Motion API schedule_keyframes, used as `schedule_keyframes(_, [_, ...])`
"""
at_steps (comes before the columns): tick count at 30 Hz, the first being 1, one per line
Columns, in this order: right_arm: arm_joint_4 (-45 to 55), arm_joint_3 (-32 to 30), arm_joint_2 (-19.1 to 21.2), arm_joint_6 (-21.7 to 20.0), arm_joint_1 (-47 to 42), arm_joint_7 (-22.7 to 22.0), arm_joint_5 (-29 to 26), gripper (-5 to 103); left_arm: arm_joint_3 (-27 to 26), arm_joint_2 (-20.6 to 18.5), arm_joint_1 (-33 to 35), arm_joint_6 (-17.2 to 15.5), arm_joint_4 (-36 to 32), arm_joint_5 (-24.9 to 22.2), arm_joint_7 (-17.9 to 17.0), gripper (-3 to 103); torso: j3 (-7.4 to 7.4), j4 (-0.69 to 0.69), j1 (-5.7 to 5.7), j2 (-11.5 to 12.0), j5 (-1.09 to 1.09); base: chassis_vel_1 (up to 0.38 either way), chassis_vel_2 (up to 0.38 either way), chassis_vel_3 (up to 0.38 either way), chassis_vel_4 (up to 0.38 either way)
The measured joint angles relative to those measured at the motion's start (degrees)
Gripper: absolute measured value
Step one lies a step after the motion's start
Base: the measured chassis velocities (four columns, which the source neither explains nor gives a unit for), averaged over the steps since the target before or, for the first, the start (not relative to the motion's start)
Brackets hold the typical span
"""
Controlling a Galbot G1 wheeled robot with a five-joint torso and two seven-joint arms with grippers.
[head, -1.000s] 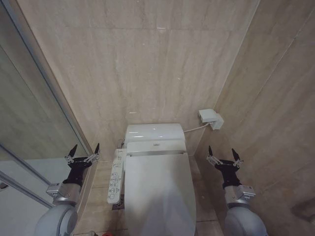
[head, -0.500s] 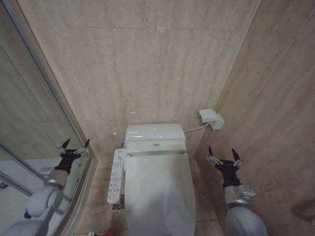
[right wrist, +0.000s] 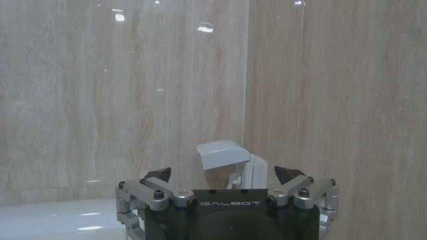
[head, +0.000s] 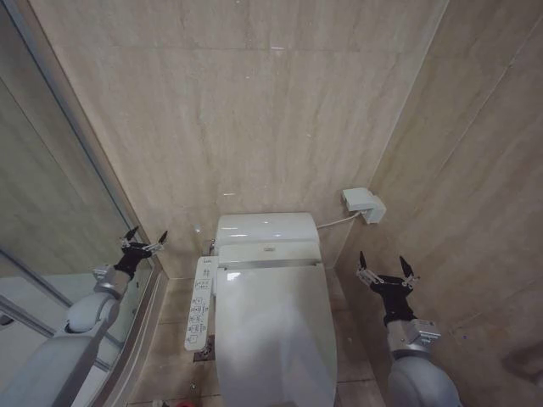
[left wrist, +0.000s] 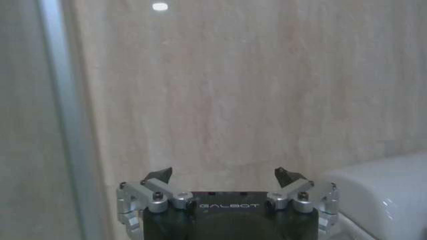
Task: Open the toilet lid, clean the toilet bowl with a toilet brush, close the toilet lid, and flush.
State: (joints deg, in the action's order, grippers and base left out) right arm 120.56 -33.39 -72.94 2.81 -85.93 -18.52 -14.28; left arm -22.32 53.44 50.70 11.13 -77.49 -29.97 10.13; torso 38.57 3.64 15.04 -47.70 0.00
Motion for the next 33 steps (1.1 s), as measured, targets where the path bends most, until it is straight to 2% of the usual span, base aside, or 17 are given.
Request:
schedule_keyframes(6, [0.0, 0.0, 0.0, 0.0, 0.0, 0.0, 0.0, 100, 3.45, 1.42, -3.79, 1.64, 4.97, 1.53, 4.0, 100, 0.0, 0.01, 0.0, 0.0, 0.0, 0.0, 0.0, 0.0, 0.0])
schedule_keyframes(8, [0.0, 0.0, 0.0, 0.0, 0.0, 0.0, 0.0, 100, 4.48, 1.78, -4.91, 2.08, 6.61, 2.56, 6.32, 100, 0.0, 0.01, 0.0, 0.0, 0.01, 0.0, 0.0, 0.0, 0.0])
schedule_keyframes(9, [0.0, 0.0, 0.0, 0.0, 0.0, 0.0, 0.0, 100, 5.08, 1.9, -5.44, 2.48, 7.58, 3.42, 7.57, 78, 0.0, 0.01, 0.0, 0.0, 0.01, 0.0, 0.0, 0.0, 0.0])
schedule_keyframes(15, [0.0, 0.0, 0.0, 0.0, 0.0, 0.0, 0.0, 100, 7.0, 2.4, -6.76, 3.58, 10.31, 6.05, 9.43, 78, 0.0, 0.0, 0.0, 0.0, 0.0, 0.0, 0.0, 0.0, 0.0])
schedule_keyframes(16, [0.0, 0.0, 0.0, 0.0, 0.0, 0.0, 0.0, 100, 7.26, 2.55, -6.94, 3.76, 10.76, 6.36, 9.45, 51, 0.0, 0.0, 0.0, 0.0, 0.0, 0.0, 0.0, 0.0, 0.0])
schedule_keyframes(23, [0.0, 0.0, 0.0, 0.0, 0.0, 0.0, 0.0, 100, 8.64, 2.61, -7.65, 4.63, 12.05, 8.3, 9.63, 51, 0.0, 0.0, 0.0, 0.0, 0.0, 0.0, 0.0, 0.0, 0.0])
schedule_keyframes(24, [0.0, 0.0, 0.0, 0.0, 0.0, 0.0, 0.0, 100, 9.28, 2.28, -8.09, 5.08, 12.58, 9.09, 9.93, 24, 0.0, 0.0, -0.01, 0.0, 0.0, 0.0, 0.0, 0.0, 0.0])
schedule_keyframes(27, [0.0, 0.0, 0.0, 0.0, 0.0, 0.0, 0.0, 100, 9.75, 2.1, -8.53, 5.81, 13.41, 10.24, 10.53, 24, 0.0, 0.0, -0.01, 0.0, 0.0, 0.0, 0.0, 0.0, 0.0])
schedule_keyframes(28, [0.0, 0.0, 0.0, 0.0, 0.0, 0.0, 0.0, 100, 9.97, 2.05, -8.57, 5.94, 13.6, 10.61, 10.71, 1, 0.0, 0.0, -0.01, 0.0, 0.0, 0.0, 0.0, 0.0, 0.0])
schedule_keyframes(33, [0.0, 0.0, 0.0, 0.0, 0.0, 0.0, 0.0, 100, 10.85, 2.06, -8.77, 6.48, 14.2, 12.13, 11.18, 1, -0.01, -0.01, -0.01, 0.0, 0.0, 0.0, 0.0, 0.0, 0.0])
